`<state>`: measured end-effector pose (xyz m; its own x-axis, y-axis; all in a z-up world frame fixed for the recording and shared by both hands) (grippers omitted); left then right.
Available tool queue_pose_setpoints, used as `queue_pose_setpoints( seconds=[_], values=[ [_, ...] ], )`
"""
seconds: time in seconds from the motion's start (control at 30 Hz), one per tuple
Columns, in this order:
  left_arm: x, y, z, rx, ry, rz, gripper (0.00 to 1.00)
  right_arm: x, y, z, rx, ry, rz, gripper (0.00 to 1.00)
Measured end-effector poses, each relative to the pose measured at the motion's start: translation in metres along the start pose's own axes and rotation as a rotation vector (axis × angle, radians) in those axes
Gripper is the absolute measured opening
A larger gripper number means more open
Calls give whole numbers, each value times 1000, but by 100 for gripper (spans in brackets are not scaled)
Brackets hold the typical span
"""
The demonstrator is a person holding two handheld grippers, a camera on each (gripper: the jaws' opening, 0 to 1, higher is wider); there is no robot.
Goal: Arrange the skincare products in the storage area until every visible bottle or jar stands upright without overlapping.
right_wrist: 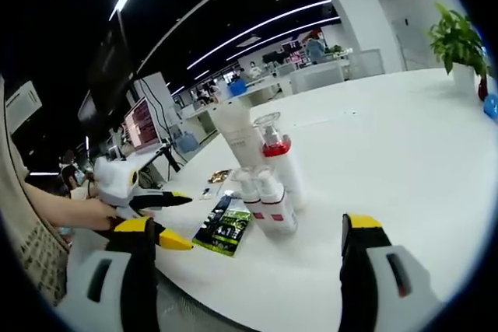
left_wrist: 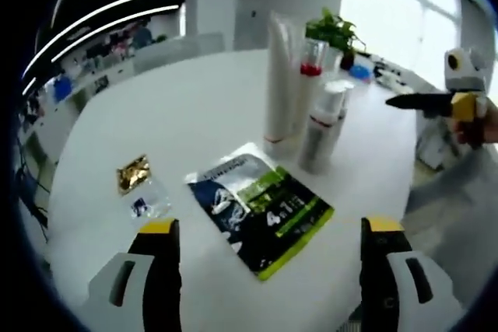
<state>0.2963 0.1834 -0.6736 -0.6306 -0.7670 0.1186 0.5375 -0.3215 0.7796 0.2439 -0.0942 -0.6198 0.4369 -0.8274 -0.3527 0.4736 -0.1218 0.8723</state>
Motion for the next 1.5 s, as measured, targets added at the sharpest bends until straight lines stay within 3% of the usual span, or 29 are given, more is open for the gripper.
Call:
queue_pose_setpoints(
  seconds=[0.6,0.7,0.93,1.03,1.13,1.5],
  values=[
    [7,-26,58,35,40,131,97,-20,5,7,-4,69,35,100],
    [10,-27,68,39,56,160,97,-23,5,8,-1,77,37,100],
    [14,-22,79,47,77,143,97,-34,4,7,7,94,27,100],
    [13,-18,84,56,97,131,97,-40,0,6,-13,108,64,100],
    [13,-17,92,67,112,140,97,-39,-2,7,-2,91,132,100],
    [8,-23,100,64,167,182,97,-34,-5,6,-8,62,133,100]
  ],
)
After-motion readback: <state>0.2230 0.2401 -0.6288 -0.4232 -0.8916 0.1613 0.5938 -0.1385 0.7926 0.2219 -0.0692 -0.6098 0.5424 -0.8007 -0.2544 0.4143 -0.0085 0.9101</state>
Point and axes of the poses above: the point that each gripper's makers call its tool centre point, and the gripper's own axes: z roughly backward along the fingers, x roughly to its right, y roughly out of its top, the point moved 9 cm from there along z, roughly backward along the fingers
